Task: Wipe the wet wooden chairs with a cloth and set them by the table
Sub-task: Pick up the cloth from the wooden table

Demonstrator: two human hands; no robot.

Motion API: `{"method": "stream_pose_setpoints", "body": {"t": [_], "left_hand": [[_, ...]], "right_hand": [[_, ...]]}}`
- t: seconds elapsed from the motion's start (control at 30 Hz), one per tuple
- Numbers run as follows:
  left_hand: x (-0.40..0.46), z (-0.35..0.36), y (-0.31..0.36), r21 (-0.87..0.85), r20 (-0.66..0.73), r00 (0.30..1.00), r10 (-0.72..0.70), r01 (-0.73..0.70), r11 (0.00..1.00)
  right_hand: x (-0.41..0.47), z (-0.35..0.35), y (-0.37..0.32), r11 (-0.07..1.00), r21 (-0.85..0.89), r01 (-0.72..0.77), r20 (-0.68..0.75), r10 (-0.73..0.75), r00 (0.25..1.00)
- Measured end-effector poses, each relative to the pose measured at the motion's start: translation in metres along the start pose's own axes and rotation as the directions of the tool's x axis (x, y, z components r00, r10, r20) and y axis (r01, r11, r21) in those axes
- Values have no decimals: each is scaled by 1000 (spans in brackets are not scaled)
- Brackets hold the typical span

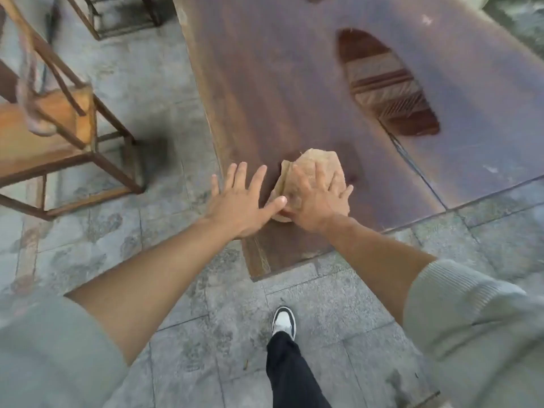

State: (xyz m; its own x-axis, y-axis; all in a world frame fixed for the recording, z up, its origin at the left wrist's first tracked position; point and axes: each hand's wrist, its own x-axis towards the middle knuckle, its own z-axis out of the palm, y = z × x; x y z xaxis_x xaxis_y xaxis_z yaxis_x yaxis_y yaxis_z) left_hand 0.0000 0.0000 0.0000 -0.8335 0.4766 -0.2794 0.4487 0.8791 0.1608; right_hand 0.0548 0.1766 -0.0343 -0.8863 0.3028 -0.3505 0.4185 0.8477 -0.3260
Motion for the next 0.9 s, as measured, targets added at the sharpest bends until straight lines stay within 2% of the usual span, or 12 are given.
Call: {"method": "stream_pose_setpoints", "body": {"t": [0.1, 0.27, 0.37, 0.5, 0.6, 0.77, 0.9], "left_hand": [[35, 17, 7, -20, 60, 998, -14, 15, 1000], [64, 44, 5, -41, 56, 998, -19, 21, 999], [67, 51, 5, -19, 94, 995, -16, 18, 1000], [65, 45, 12, -29, 63, 998, -1, 3, 1000], [50, 40, 26, -47, 50, 998, 34, -32, 998], [7, 26, 52, 10, 35, 993, 113, -114, 993], [-50, 23, 84, 53, -2, 977, 212, -211, 976]], "right_hand": [[35, 12, 14, 992, -123, 16, 10, -15, 1000], [67, 41, 25, 990, -143, 18, -94, -32, 995], [81, 41, 19, 992, -101, -72, -132, 59, 989], [84, 32, 15, 994, -76, -80, -223, 61, 973], [58, 27, 29, 996, -70, -46, -231, 28, 973], [-25, 19, 54, 996, 88, -6, -312, 33, 949], [-112, 15, 81, 985, 166, -51, -406, 115, 906]]}}
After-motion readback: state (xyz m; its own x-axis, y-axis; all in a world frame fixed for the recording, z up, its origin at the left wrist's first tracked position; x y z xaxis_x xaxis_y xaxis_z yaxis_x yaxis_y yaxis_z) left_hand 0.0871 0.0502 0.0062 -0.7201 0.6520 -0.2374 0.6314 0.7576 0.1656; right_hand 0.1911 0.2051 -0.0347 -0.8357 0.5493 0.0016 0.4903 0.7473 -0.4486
